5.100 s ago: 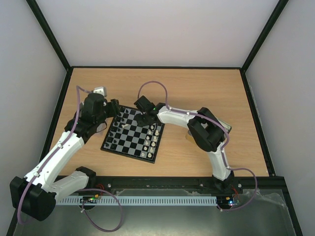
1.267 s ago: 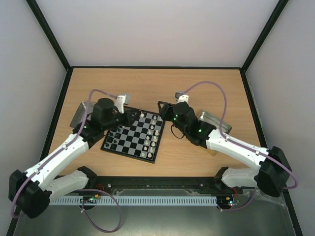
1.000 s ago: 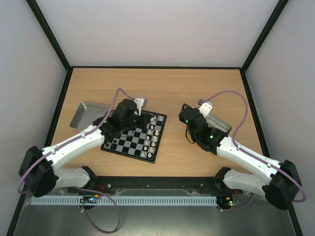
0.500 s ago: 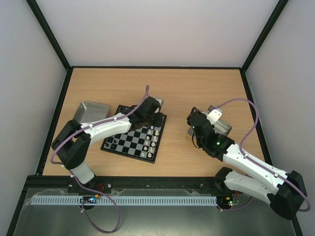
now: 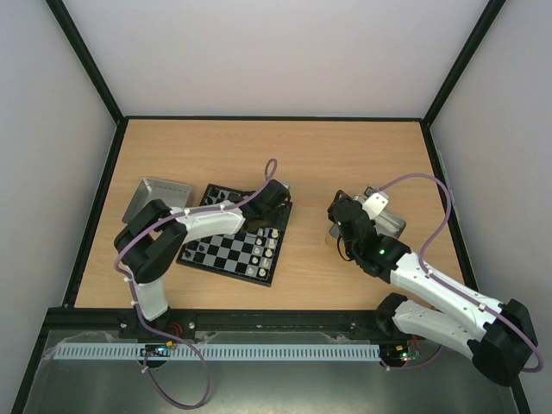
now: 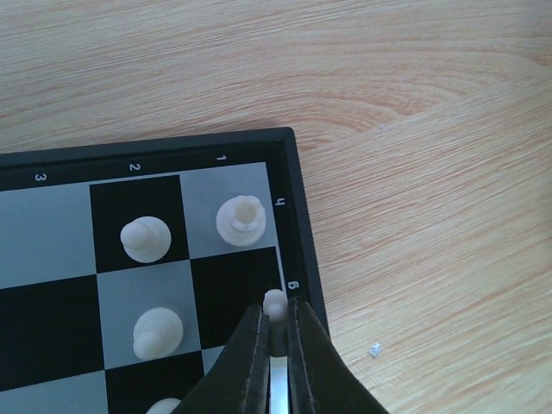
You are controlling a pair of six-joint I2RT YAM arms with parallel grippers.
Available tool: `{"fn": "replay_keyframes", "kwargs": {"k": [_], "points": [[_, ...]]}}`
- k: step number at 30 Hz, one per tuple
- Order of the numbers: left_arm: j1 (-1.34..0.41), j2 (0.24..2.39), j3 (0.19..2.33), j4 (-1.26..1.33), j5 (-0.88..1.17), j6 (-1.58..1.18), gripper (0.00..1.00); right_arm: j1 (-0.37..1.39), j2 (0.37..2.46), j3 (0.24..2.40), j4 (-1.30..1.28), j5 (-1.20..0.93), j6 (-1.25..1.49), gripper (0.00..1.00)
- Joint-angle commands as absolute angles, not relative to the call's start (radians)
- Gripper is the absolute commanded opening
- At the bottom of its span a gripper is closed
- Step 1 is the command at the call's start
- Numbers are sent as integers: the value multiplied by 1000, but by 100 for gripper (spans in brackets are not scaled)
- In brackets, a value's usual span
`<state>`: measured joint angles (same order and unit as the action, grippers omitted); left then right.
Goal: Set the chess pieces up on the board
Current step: Place the chess piece on the chessboard.
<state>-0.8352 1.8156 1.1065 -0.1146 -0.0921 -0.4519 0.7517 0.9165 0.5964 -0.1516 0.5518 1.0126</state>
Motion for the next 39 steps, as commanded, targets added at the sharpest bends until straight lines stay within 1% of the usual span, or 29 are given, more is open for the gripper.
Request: {"fn": "replay_keyframes", "kwargs": {"k": [1,13,16,24,34,36,39], "points": [[-834,1851,1144,-93,-144,-443,5,746,924,583,-137,561,1024,56],[-834,1882,1125,-78,-200,-422,7,744,936,577,-138,545,1034,56],[-835,1876,1117,-76,-198,-420,10,744,936,577,-139,543,1034,56],[-834,1844,1102,-78,-174,-414,21,742,934,572,-138,534,1040,56],[-827,1786,1118,-107,-148,-427,24,742,924,565,-135,528,1045,56],[-820,1762,1121,-120,-145,-437,27,742,921,565,-135,525,1043,56],[-809,1718,1150,-178,-151,-461,37,742,920,566,-125,510,1025,56]]}}
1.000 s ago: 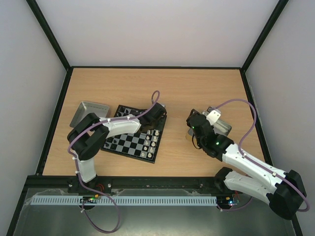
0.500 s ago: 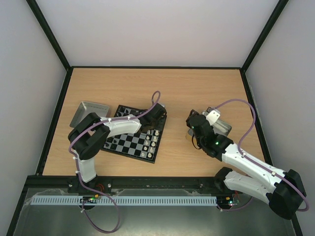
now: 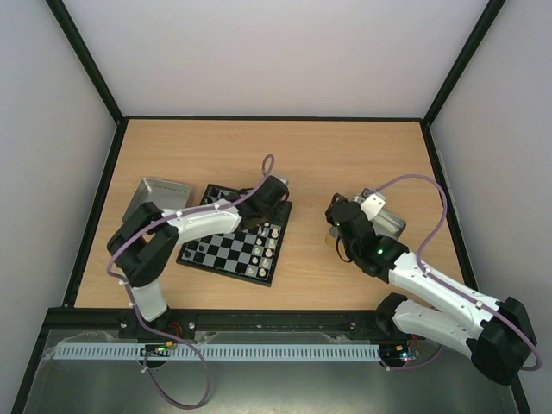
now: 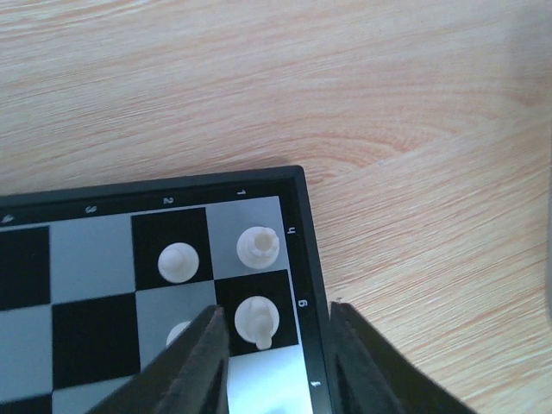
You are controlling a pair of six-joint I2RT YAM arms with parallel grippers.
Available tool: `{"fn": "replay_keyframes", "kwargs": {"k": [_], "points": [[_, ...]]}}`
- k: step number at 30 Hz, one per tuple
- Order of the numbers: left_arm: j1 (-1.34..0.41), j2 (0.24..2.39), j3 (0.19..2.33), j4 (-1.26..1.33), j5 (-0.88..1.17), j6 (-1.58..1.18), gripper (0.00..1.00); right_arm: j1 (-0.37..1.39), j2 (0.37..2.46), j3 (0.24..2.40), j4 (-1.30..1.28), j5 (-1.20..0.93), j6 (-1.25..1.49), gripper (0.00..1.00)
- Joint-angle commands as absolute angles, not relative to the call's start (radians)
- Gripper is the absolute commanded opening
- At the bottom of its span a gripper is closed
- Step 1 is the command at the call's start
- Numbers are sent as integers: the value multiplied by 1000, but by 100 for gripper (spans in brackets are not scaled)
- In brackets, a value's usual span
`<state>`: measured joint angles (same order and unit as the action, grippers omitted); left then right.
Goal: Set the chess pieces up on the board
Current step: Place the chess piece on the chessboard, then pick up the chess piece from the chessboard.
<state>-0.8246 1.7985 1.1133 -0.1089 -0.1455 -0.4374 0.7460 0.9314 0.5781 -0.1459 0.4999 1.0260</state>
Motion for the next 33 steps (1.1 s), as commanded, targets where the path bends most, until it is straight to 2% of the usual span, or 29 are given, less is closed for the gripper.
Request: {"fn": "replay_keyframes", "kwargs": {"k": [1,3,10,14,17,20,22,27,33], "points": [[-808,1700,1160,-203,-167,-468,40,742,922,567,-112,495,1010,56],[-801,1667,1178,-247,-202,-482,44,742,933,569,-76,445,970,56],[-736,1554,1131,-388,-324,-549,49,742,1061,640,-37,276,874,55],[-665,1525,1061,-433,-309,-590,49,742,1121,651,-19,220,876,53],[-620,1522,1018,-443,-288,-595,45,742,1154,659,-12,190,881,52],[-601,1543,1008,-461,-306,-594,32,742,1175,668,-13,175,884,51],[-595,1562,1009,-473,-320,-592,27,742,1181,675,-13,171,884,51],[-574,1626,1017,-471,-278,-573,27,742,1187,678,-11,168,885,50],[-549,1680,1026,-490,-259,-563,32,742,1186,681,-17,169,884,49]]}}
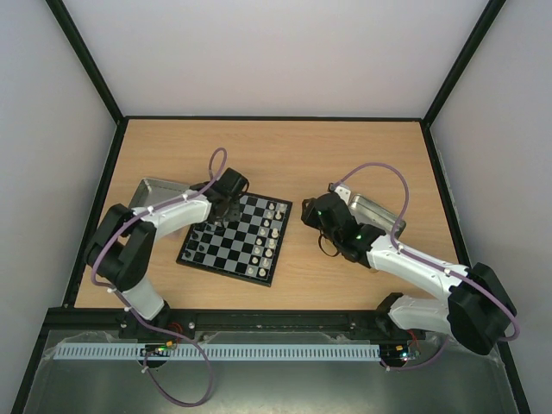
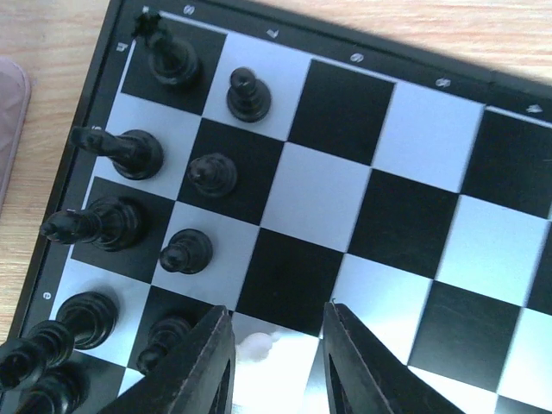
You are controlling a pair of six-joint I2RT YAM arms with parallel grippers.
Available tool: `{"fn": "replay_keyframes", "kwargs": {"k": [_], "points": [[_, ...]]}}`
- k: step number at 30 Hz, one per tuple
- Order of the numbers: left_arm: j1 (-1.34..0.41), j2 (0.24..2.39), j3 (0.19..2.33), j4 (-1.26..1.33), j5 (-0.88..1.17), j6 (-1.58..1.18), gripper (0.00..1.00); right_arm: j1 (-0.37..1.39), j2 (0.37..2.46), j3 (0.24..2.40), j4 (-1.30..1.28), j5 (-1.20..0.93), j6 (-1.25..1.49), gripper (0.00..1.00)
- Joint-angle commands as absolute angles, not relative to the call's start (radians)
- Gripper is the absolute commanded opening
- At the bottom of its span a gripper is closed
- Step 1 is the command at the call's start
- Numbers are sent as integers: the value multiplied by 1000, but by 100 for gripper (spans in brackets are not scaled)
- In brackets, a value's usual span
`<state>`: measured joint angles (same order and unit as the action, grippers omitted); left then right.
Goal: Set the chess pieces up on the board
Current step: Pick up the chess piece from the chessboard.
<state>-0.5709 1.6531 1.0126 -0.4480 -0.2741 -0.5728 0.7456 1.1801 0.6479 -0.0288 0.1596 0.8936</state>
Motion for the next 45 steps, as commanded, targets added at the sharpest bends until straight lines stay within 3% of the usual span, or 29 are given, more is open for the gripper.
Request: {"fn": "replay_keyframes", "kwargs": {"k": [1,9,35,45], "points": [[-545,1685,1028,-491,-254,-561,33,742,1185,681,-17,169,884,49],[-543,1702,1040,-486,-238,-543,37,742,1190,685,-14,160,884,49],[-559,1660,957,-520,-101,-560,30,742,1183,678,-20,162,891,48],[-570,1607,955,-535,-68,-571,32,742,1183,677,-24,155,898,48]]}}
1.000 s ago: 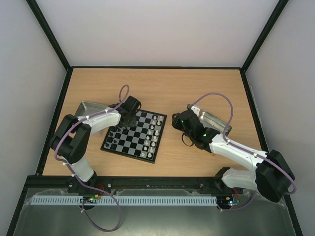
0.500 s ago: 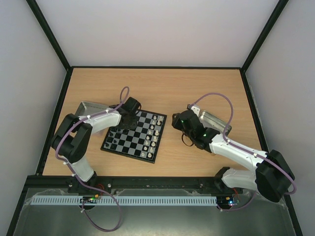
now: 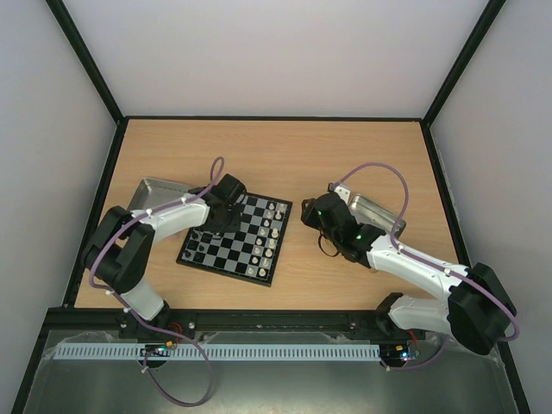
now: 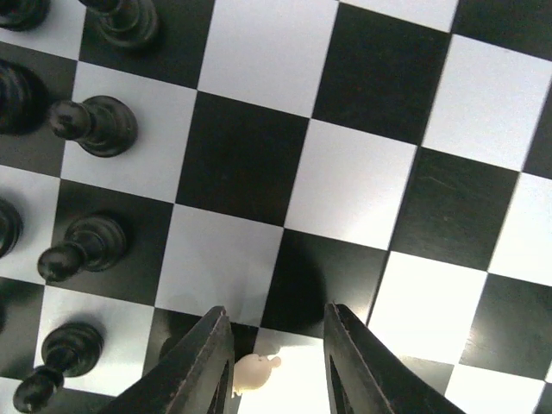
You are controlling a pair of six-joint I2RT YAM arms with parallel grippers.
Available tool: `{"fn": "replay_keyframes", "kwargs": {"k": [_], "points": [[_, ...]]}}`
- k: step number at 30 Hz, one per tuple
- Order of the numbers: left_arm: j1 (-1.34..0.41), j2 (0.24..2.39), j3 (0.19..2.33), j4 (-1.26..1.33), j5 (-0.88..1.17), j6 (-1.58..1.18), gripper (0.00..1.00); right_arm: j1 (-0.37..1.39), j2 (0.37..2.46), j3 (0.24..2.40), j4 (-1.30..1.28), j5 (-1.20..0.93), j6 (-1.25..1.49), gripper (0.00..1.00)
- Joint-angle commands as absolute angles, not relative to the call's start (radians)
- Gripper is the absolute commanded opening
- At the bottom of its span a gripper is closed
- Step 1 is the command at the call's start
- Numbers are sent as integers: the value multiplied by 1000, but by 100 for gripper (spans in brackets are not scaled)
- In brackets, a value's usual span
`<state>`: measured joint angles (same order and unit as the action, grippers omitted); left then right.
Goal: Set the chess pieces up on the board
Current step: Pick up the chess piece from the chessboard.
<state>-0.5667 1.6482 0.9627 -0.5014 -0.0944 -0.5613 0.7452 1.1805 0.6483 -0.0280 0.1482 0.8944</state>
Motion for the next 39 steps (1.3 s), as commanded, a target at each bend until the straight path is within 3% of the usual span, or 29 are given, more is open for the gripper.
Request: {"fn": "replay_keyframes", "kwargs": {"k": [1,9,14,39], "points": [[-570,1602,958,-536,-69,-569,34,742,1183,676,-25,155,899,48],[-569,1594,968,-562,-135,-565,45,742,1179,676,-26,150,902,48],[-568,1599,950,-575,-164,-565,45,742,1178,673,-28,150,905,48],[-584,1546,905,-652,67,-420,49,742,1192,681,-23,150,918,47]]}}
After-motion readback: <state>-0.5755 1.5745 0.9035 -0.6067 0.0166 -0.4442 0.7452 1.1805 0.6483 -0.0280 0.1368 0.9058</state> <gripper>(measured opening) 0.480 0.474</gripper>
